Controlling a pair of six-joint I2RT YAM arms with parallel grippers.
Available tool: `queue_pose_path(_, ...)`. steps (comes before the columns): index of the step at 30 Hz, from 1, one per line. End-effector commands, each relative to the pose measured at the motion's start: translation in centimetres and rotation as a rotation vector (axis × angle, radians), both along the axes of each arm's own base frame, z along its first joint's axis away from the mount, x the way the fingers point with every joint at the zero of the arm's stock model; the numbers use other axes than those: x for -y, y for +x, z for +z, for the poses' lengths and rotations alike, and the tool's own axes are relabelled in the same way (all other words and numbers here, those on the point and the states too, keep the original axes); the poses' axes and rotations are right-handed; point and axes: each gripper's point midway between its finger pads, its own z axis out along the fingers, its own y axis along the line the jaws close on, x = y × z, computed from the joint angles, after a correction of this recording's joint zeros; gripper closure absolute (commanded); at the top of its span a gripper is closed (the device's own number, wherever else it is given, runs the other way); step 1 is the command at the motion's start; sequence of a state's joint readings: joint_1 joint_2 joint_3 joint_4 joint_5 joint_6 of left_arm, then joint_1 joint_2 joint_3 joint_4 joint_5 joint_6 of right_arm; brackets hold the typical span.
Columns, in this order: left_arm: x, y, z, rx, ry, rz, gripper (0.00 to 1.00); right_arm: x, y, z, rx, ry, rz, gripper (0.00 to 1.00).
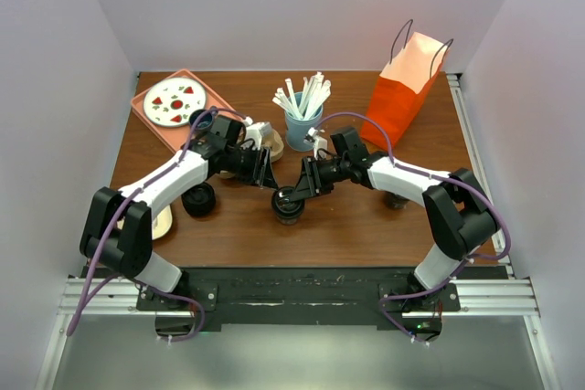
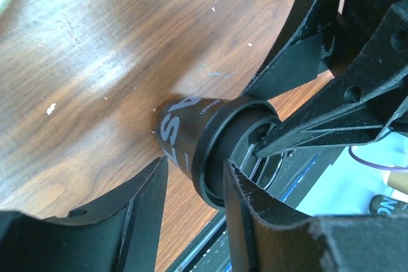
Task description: Pack the takeout coffee
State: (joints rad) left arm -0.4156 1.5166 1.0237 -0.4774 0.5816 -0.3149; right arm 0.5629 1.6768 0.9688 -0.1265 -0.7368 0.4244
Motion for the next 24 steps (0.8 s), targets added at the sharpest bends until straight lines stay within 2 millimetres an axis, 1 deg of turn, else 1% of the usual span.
queue_pose_path(1,-1.0,2.5,-0.1,0.072,0.044,0.050,0.57,3.2,-2.4,-6.3,-0.110,-0.239,-0.017,0.69)
queue_pose_path(5,-1.0,1.9,-0.3,0.059,0.031,0.040,0.57,3.2,-2.5,-6.4,-0.113,-0.237,-0.018,0.69)
queue_pose_path(9,-0.7,1.0,-0.9,0.037,0.006,0.021,0.57,3.2,-2.4,-6.3,-0.112,-0.237,-0.021,0.69)
queue_pose_path(14,-0.3,0.8,-0.1,0.050,-0.033,0.010,0.57,3.1,-2.3,-6.3,-0.114,-0.236,-0.026,0.69)
queue_pose_path(18,-0.3,0.6,-0.2,0.041,-0.035,0.005,0.57,3.1,-2.4,-6.4,-0.118,-0.238,-0.024,0.69)
queue_pose_path(20,-0.3,0.6,0.1,0.044,-0.035,0.004,0.56,3.1,-2.4,-6.4,-0.118,-0.237,-0.021,0.69)
queue_pose_path(24,0.0,1.3,1.9,0.074,-0.049,0.008,0.55,3.1,-2.3,-6.4,-0.116,-0.239,-0.024,0.69)
